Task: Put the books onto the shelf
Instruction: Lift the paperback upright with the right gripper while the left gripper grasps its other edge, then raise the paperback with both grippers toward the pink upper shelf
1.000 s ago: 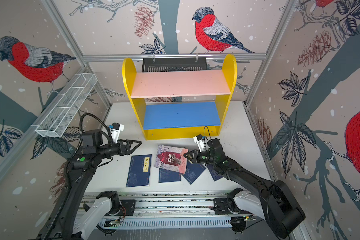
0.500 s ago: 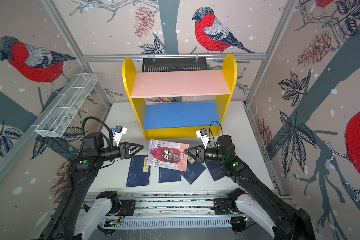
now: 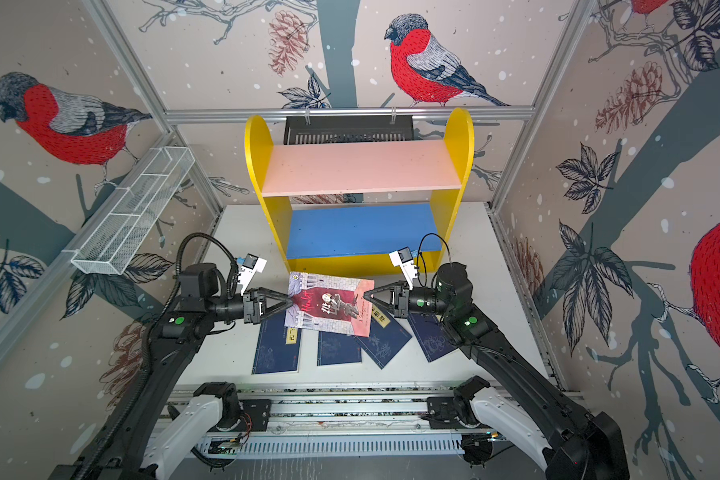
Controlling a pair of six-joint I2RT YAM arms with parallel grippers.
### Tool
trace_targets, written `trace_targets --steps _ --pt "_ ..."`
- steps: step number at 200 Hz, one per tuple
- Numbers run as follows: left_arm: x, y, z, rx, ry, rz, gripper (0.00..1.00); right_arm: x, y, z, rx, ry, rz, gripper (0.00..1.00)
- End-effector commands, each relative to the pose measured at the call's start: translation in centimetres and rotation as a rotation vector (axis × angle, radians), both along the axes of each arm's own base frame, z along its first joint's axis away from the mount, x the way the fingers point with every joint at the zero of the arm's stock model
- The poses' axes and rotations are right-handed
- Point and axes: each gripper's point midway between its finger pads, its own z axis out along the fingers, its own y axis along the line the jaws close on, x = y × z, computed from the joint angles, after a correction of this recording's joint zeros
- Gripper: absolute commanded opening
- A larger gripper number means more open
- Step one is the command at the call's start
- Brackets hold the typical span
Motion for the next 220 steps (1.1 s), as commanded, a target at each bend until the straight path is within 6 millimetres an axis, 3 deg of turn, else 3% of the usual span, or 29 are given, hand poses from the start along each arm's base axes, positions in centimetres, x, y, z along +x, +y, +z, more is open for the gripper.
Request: trace_targets --steps 1,61,107,118,138,150,168,220 --pt "-0.6 -0.7 1.8 -0.073 -0.009 -0.085 0.87 -0.3 0.4 1.8 0.045 -0.058 0.032 0.00" --pt "-0.5 -1.1 3.2 -0.110 -0.001 -0.124 0.54 0.2 1.8 1.9 0.046 -0.052 0.066 0.01" --pt "-0.1 -1.1 3.4 -0.104 -0.006 -0.096 0.00 1.0 2.3 2.0 0.047 -0.051 0.071 0.02" --pt "0.2 -1.0 3.7 -0.104 -0.010 -0.085 0.00 1.3 2.5 1.9 0.044 -0.044 0.066 0.13" --pt "0.5 -1.0 4.7 -0.108 -0.028 -0.073 0.00 1.8 2.6 1.8 0.039 -0.036 0.061 0.46" --pt "0.5 -1.0 5.7 -0.114 -0.051 -0.075 0.00 2.2 2.6 1.6 0.035 -0.026 0.054 0.56" --pt "0.3 -1.0 7.7 -0.120 -0.107 -0.078 0.00 2.3 2.5 1.4 0.042 -0.015 0.043 0.63" --pt "0.7 -0.9 10.7 -0.130 -0.214 -0.043 0.00 1.2 2.2 2.3 0.113 -0.017 0.039 0.63"
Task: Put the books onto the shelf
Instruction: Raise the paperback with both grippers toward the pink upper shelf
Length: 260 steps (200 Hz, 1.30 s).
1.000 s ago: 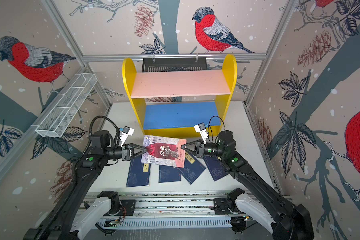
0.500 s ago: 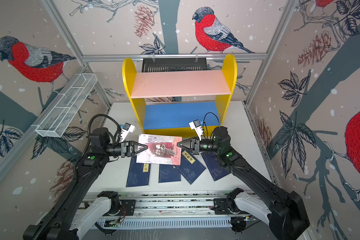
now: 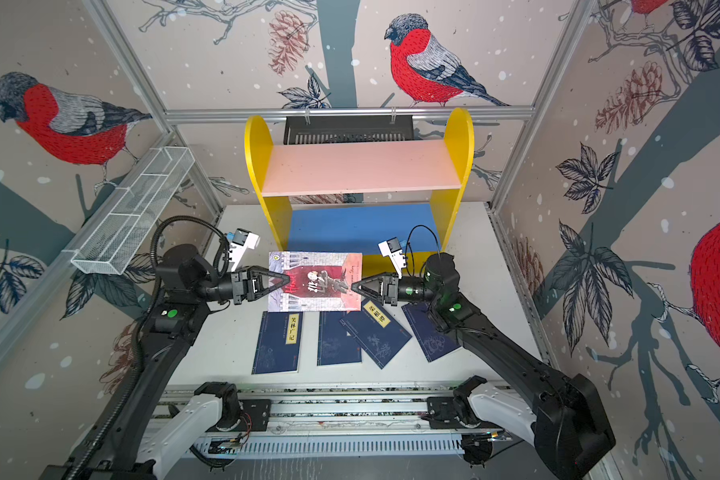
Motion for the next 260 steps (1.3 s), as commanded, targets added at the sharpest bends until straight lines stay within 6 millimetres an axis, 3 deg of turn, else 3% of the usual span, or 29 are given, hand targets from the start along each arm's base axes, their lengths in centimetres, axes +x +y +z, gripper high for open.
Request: trace_targets --steps 1,39,87,140,166,173,188,200,227,235,260 --pt "0.4 0.0 1.8 -0.018 -0.078 0.024 0.00 -0.4 0.0 1.7 0.063 -0.036 -0.010 0.63" --pt "1.2 0.0 1.7 -0.025 -0.073 0.037 0.00 -1.4 0.4 3.0 0.089 -0.060 0.003 0.60" --pt "1.5 0.0 1.7 -0.036 -0.058 0.038 0.00 -1.6 1.3 4.0 0.098 -0.074 0.022 0.45" --pt "1.5 0.1 1.5 -0.041 -0.052 0.045 0.00 -1.2 1.9 4.6 0.102 -0.071 0.023 0.09" --pt "1.6 0.1 1.8 -0.042 -0.072 0.062 0.00 -1.0 1.9 5.0 0.100 -0.071 0.009 0.02" --pt "1.8 0.2 1.8 -0.040 -0.078 0.078 0.11 -0.9 1.9 5.2 0.098 -0.072 0.003 0.02" --pt "2.3 0.3 1.9 -0.023 -0.095 0.115 0.54 -0.6 1.9 5.8 0.089 -0.078 -0.011 0.01" --pt "2.7 0.5 2.2 -0.006 -0.119 0.146 0.70 -0.3 2.0 6.3 0.082 -0.085 -0.024 0.01" --pt "3.5 1.1 2.9 0.060 -0.178 0.227 0.85 0.8 1.7 7.8 0.057 -0.097 -0.071 0.01" --pt "4.0 1.5 2.4 0.091 -0.178 0.265 0.86 1.2 1.5 8.3 0.051 -0.098 -0.094 0.01" --pt "4.9 3.1 4.5 0.172 -0.262 0.405 0.89 2.5 0.5 9.9 0.039 -0.102 -0.135 0.01"
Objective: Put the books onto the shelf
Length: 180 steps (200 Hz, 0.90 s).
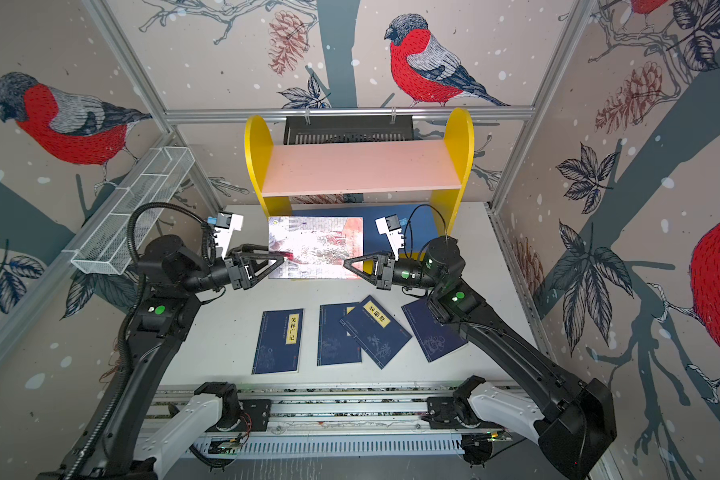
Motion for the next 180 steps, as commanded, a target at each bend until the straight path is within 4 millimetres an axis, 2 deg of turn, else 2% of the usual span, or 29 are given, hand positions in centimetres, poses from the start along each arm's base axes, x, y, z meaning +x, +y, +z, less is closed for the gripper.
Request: trace_targets --steps 1,41,75,113,153,180 --pt "1.4 1.8 0.1 0.112 -0.064 0.164 0.89 1.4 -0.7 0.8 -0.026 -0.008 -0.054 0.01" --pt "2.3 4.7 3.9 0.177 -0.164 0.383 0.91 3.3 -1.8 4.5 -0.030 -0.023 -0.081 0.01" --pt "3.8 7.8 5.8 0.238 -0.201 0.588 0.92 5.8 -1.6 6.7 -0.055 -0.013 -0.097 0.01" --pt "3.2 7.6 7.3 0.220 -0.241 0.578 0.92 10.0 -1.3 7.7 -0.071 0.025 -0.146 0.00" --pt "2.9 7.1 7.5 0.211 -0.253 0.539 0.92 11.7 -0.4 9.6 -0.056 0.015 -0.145 0.01" --pt "2.6 6.3 7.4 0.181 -0.247 0.488 0.92 13.0 0.1 9.6 -0.062 0.043 -0.145 0.00"
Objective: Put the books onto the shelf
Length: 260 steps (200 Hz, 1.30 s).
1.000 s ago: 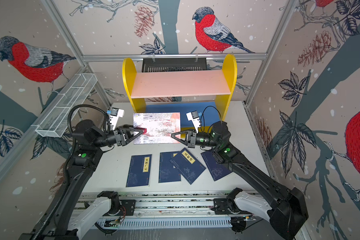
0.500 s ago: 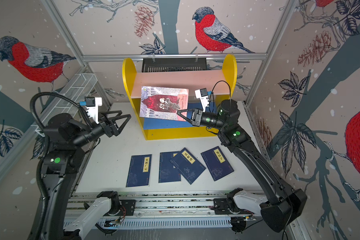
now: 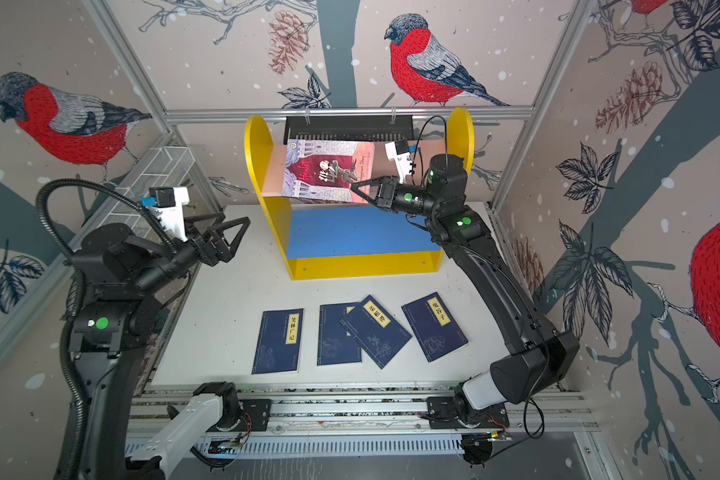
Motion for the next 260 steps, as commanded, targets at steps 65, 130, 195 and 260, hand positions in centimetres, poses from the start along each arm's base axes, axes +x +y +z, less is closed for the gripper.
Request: trace_targets --steps 65,130,195,260 --pt "0.4 -1.8 0.7 -0.078 -0.015 -0.138 0.92 2.5 2.0 0.4 0.030 0.090 0.066 0.00" --pt "2.1 -2.4 1.0 -0.170 0.022 -0.185 0.90 1.5 3.3 0.9 0.060 0.158 0.142 0.01" --pt "5.2 -2.5 -0.5 -0.325 0.167 -0.188 0.77 2.0 3.8 -0.3 0.061 0.252 0.136 0.01" --pt "5.8 -2.8 0.4 -0.374 0.163 -0.219 0.74 0.0 3.9 -0.3 0.070 0.231 0.179 0.01"
